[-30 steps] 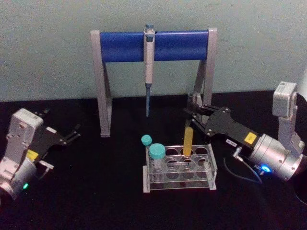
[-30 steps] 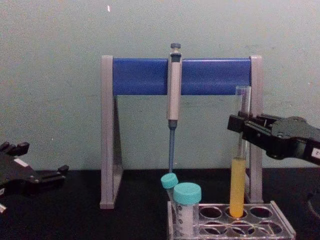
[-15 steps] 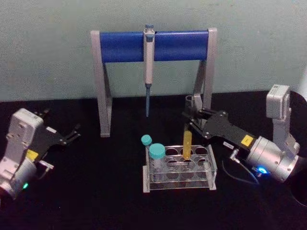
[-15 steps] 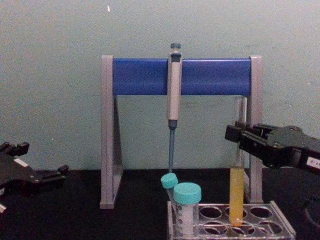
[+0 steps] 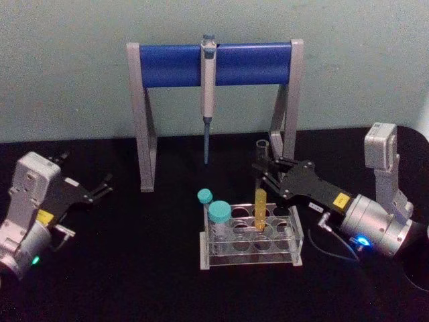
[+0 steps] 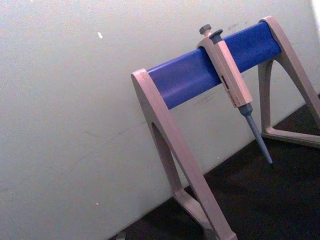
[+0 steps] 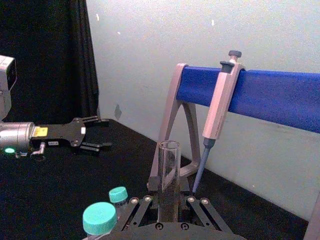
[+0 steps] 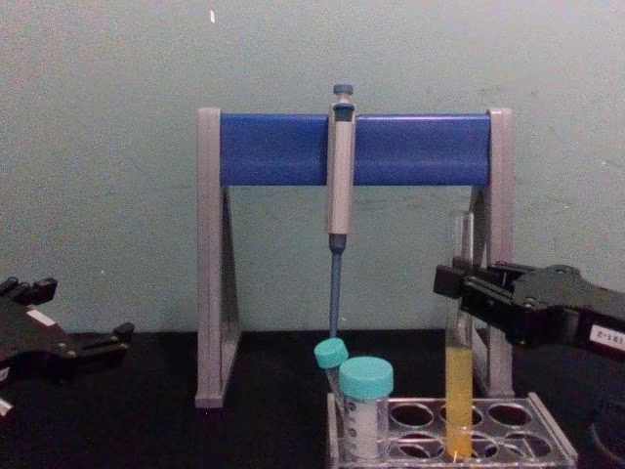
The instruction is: Pick up the test tube from the test tube rack, shake it, then place it back into the test tube rack.
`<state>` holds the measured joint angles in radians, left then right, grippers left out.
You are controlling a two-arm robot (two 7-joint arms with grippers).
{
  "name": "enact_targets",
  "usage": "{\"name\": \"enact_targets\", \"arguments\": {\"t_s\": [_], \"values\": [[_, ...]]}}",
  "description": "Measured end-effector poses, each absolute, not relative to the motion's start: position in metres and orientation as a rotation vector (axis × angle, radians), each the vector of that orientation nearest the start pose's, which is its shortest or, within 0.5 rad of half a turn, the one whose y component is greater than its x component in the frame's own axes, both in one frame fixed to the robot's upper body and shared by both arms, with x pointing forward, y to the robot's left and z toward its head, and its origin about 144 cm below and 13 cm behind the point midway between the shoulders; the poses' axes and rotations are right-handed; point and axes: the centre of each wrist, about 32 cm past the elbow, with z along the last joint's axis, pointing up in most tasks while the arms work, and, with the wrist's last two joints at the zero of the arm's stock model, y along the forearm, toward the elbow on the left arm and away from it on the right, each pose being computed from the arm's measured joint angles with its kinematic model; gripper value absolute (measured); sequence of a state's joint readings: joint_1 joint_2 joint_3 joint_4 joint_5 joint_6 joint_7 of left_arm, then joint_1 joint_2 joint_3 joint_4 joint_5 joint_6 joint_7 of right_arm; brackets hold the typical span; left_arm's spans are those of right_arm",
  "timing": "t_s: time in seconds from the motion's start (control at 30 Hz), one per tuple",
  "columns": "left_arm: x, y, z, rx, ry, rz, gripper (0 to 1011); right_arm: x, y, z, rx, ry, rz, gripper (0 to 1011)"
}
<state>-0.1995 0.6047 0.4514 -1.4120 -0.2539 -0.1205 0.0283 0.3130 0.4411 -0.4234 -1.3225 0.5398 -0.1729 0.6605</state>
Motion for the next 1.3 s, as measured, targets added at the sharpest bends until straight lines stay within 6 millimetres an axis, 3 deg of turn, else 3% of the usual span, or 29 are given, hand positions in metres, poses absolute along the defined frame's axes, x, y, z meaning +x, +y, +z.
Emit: {"name": "enact_targets", "arguments": {"t_s": [1.3], "values": [[0.489,0.31,1.14,0.305,-0.285,1.248,1001,0.532,-0.268,1.144,-0.001,-0.002,-0.655,229]]}}
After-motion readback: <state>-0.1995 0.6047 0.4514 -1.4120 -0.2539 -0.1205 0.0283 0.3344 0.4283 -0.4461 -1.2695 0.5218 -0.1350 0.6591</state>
